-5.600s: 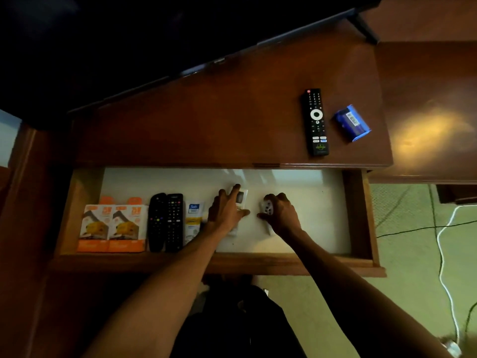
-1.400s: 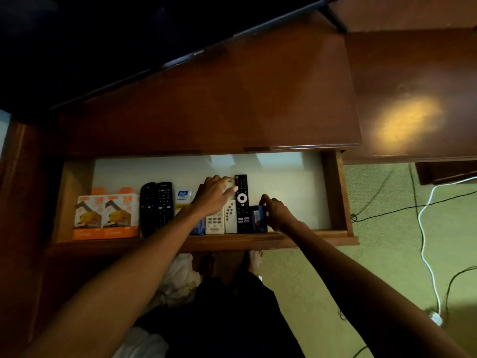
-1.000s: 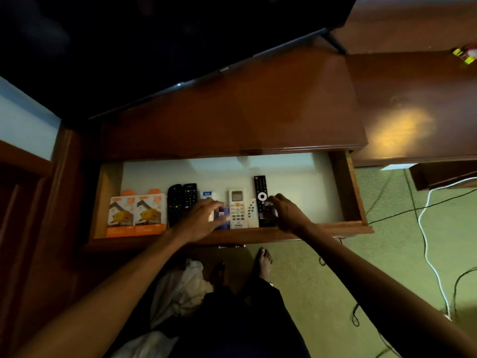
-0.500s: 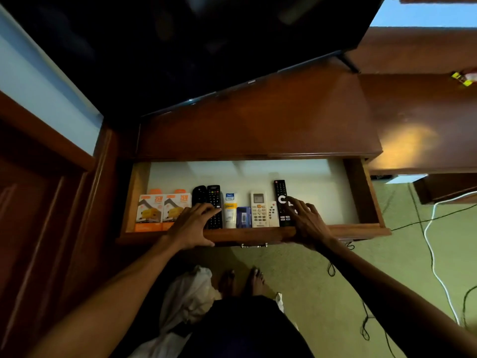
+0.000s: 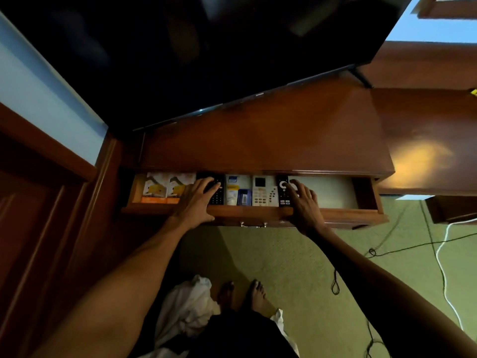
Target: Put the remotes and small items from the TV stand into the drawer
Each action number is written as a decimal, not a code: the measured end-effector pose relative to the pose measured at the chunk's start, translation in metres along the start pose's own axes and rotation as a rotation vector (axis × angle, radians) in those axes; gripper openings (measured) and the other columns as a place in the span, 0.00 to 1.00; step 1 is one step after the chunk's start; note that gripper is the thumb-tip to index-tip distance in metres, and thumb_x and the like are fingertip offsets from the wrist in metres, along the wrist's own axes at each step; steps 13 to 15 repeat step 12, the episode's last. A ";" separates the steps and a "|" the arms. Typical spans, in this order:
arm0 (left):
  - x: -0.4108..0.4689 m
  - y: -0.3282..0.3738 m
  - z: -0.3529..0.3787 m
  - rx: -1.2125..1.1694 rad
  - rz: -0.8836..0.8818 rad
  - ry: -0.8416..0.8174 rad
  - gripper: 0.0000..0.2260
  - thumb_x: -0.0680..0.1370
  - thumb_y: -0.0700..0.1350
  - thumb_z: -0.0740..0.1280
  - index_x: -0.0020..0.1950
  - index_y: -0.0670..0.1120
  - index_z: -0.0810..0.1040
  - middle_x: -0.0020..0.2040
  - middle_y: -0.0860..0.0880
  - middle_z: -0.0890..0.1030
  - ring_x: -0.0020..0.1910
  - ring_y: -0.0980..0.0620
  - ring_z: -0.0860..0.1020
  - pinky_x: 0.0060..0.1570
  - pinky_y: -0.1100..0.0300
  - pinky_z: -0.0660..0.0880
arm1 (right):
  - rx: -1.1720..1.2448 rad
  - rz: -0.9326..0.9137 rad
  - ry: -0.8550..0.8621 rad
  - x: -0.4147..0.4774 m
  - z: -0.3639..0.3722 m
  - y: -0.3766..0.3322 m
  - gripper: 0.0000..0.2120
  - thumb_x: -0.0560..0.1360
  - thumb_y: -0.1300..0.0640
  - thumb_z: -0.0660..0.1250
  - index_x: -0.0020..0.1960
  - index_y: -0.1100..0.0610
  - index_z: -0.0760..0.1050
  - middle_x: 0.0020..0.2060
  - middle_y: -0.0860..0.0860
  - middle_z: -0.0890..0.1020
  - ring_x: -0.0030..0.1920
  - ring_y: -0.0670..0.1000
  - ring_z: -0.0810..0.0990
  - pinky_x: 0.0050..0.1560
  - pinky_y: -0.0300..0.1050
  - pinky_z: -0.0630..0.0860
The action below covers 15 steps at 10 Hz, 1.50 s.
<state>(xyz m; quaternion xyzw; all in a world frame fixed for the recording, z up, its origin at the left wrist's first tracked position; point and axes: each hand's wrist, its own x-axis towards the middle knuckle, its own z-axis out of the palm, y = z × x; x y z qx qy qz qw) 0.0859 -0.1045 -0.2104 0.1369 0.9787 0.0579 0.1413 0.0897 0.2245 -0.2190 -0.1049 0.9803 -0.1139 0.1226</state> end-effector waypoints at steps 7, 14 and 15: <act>0.108 -0.044 -0.004 -0.104 -0.076 0.111 0.41 0.73 0.56 0.71 0.79 0.53 0.50 0.80 0.48 0.45 0.77 0.51 0.41 0.74 0.54 0.40 | -0.066 -0.039 0.062 0.106 0.001 0.030 0.38 0.76 0.53 0.67 0.77 0.66 0.52 0.77 0.64 0.56 0.77 0.65 0.53 0.76 0.60 0.51; 0.036 0.012 -0.097 -0.820 -0.207 0.022 0.31 0.70 0.39 0.75 0.69 0.58 0.70 0.67 0.52 0.75 0.66 0.53 0.73 0.59 0.58 0.73 | 0.562 0.114 -0.015 0.057 -0.081 -0.023 0.22 0.73 0.55 0.73 0.65 0.56 0.75 0.56 0.53 0.84 0.50 0.47 0.83 0.42 0.27 0.73; 0.036 0.012 -0.097 -0.820 -0.207 0.022 0.31 0.70 0.39 0.75 0.69 0.58 0.70 0.67 0.52 0.75 0.66 0.53 0.73 0.59 0.58 0.73 | 0.562 0.114 -0.015 0.057 -0.081 -0.023 0.22 0.73 0.55 0.73 0.65 0.56 0.75 0.56 0.53 0.84 0.50 0.47 0.83 0.42 0.27 0.73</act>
